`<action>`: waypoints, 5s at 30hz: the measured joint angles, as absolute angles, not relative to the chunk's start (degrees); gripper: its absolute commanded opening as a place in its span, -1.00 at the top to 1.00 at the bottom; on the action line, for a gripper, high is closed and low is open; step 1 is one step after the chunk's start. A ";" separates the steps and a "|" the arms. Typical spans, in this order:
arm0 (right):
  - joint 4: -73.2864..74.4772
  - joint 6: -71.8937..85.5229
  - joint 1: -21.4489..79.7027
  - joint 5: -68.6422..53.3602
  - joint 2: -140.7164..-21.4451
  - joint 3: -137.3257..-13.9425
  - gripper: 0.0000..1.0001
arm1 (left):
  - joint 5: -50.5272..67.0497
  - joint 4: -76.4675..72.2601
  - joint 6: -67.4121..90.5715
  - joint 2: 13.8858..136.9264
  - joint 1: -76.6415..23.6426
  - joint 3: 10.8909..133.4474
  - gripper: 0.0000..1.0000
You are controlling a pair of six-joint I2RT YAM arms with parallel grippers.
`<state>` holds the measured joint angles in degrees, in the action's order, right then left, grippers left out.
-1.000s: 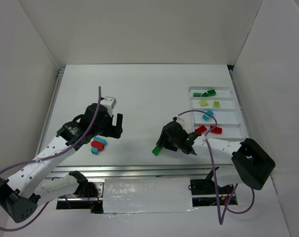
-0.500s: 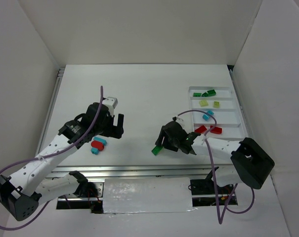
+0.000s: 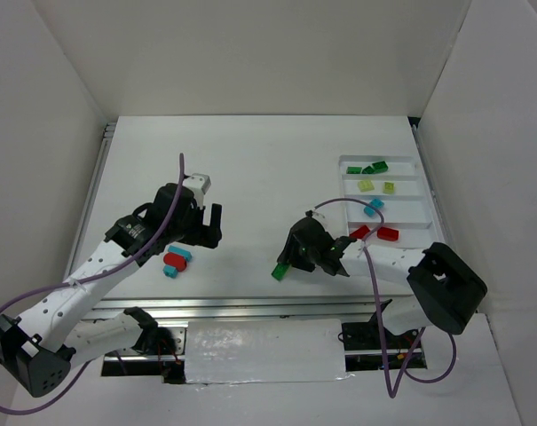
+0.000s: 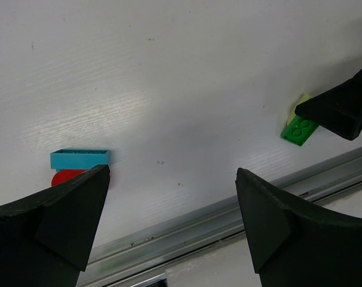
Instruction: Sort the legos into containers by color
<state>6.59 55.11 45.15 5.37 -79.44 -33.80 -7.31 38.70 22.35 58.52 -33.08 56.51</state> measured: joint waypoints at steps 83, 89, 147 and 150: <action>13.56 49.06 42.96 -11.14 -46.17 -45.23 1.00 | 22.85 8.88 24.03 69.56 -51.24 58.83 -0.05; 11.29 48.51 42.85 -13.23 -45.63 -44.45 0.98 | 23.73 8.95 24.21 69.56 -51.07 58.43 0.99; -18.68 16.56 36.49 -63.26 -33.26 -41.25 -0.98 | 69.21 -43.46 56.84 64.42 -51.70 47.68 1.00; -21.63 17.30 36.95 -64.14 -34.20 -41.32 -0.96 | 69.38 -41.93 55.86 64.58 -51.81 48.18 1.00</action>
<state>-21.63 17.30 36.95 -64.14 -34.20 -41.32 69.38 -41.93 55.86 64.58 -51.81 48.18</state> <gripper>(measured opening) 0.986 0.491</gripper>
